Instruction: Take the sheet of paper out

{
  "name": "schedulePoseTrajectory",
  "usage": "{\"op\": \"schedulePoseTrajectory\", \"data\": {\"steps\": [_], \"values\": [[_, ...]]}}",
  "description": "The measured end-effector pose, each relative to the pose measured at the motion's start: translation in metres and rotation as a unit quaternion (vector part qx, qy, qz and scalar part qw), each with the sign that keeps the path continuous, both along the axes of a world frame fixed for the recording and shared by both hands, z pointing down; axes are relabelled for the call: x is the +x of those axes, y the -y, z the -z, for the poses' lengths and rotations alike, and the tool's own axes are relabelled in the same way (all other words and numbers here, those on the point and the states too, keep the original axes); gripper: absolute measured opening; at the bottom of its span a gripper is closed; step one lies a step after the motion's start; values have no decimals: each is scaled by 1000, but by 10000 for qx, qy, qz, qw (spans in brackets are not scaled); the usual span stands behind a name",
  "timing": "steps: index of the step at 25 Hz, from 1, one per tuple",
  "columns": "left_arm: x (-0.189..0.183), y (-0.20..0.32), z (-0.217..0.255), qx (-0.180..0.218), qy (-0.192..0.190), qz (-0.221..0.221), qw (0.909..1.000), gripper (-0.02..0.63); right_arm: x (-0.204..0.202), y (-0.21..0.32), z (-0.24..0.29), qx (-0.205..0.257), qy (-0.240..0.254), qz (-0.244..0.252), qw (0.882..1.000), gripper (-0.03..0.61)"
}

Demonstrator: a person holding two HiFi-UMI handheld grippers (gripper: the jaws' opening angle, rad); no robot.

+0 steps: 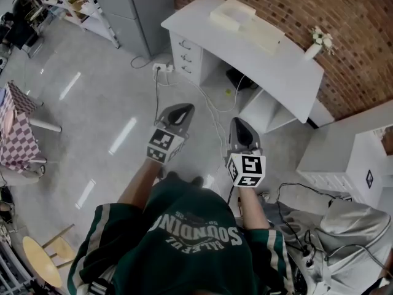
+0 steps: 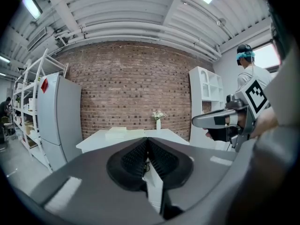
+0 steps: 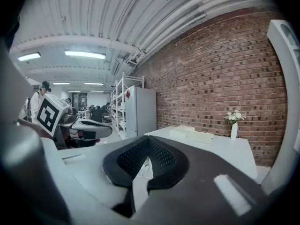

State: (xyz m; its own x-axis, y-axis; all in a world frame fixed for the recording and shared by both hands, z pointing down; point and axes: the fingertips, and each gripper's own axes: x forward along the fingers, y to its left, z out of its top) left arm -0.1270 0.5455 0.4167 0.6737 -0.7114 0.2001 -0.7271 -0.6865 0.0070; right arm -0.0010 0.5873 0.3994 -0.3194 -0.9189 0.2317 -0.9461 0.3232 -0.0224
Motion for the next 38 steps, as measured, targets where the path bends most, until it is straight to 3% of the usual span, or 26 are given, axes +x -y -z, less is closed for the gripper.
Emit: {"op": "schedulePoseTrajectory", "data": {"steps": [7, 13, 24, 38], "values": [[6, -3, 4, -9, 36, 65, 10000, 11, 0, 2, 1, -24, 127, 126, 9998, 0], [9, 25, 0, -15, 35, -4, 10000, 11, 2, 30, 1, 12, 209, 98, 9997, 1], [13, 133, -7, -39, 3, -309, 9995, 11, 5, 131, -3, 0, 201, -234, 9995, 2], [-26, 272, -16, -39, -44, -484, 9988, 11, -35, 266, -3, -11, 135, -429, 9990, 1]]}}
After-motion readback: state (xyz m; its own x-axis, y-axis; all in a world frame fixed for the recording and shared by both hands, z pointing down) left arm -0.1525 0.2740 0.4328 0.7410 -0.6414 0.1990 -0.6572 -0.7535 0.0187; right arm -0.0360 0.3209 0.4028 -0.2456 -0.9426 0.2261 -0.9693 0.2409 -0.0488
